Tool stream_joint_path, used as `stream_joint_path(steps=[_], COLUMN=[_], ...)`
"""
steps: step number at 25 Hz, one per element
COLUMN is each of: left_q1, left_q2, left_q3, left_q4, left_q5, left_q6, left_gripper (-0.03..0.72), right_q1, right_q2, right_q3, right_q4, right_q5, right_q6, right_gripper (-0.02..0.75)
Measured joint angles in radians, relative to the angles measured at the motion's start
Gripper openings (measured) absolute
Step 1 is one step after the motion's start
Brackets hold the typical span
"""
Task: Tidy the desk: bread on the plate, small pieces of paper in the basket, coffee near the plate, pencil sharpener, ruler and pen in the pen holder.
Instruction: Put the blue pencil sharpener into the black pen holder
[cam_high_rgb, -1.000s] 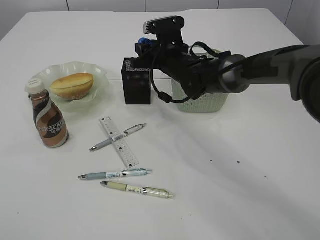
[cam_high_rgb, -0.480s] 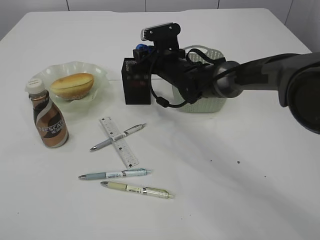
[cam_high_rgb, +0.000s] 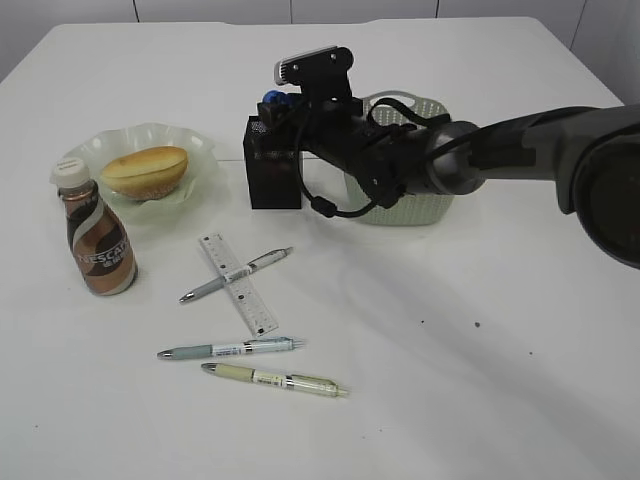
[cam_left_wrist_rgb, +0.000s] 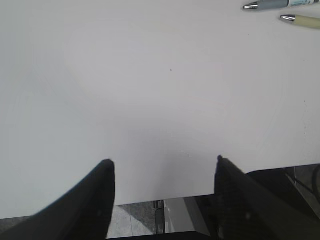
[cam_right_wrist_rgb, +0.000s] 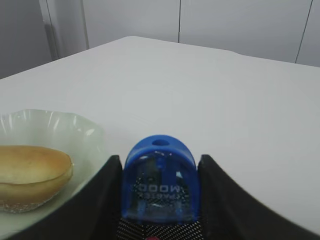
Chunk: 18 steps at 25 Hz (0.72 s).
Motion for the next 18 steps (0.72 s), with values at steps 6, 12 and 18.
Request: stream_joint_path(steps=[6, 12, 18], left_q1=[0.000, 0.000, 0.000], left_q2=[0.000, 0.000, 0.000], left_q3=[0.000, 0.000, 0.000], left_q4=[0.000, 0.000, 0.000], left_q5=[0.000, 0.003, 0.006], left_q6=[0.000, 0.000, -0.004], left_gripper=[0.458, 0.458, 0.458], right_q1=[0.000, 0.000, -0.002], right_q2=[0.000, 0.009, 0.017], right_q3=[-0.002, -0.010, -0.016], right_q4=[-0.032, -0.034, -0.034], right_q5=[0.002, 0.036, 0.045], right_q6=[0.028, 0.058, 0.060], right_gripper=[0.333, 0.378, 0.399])
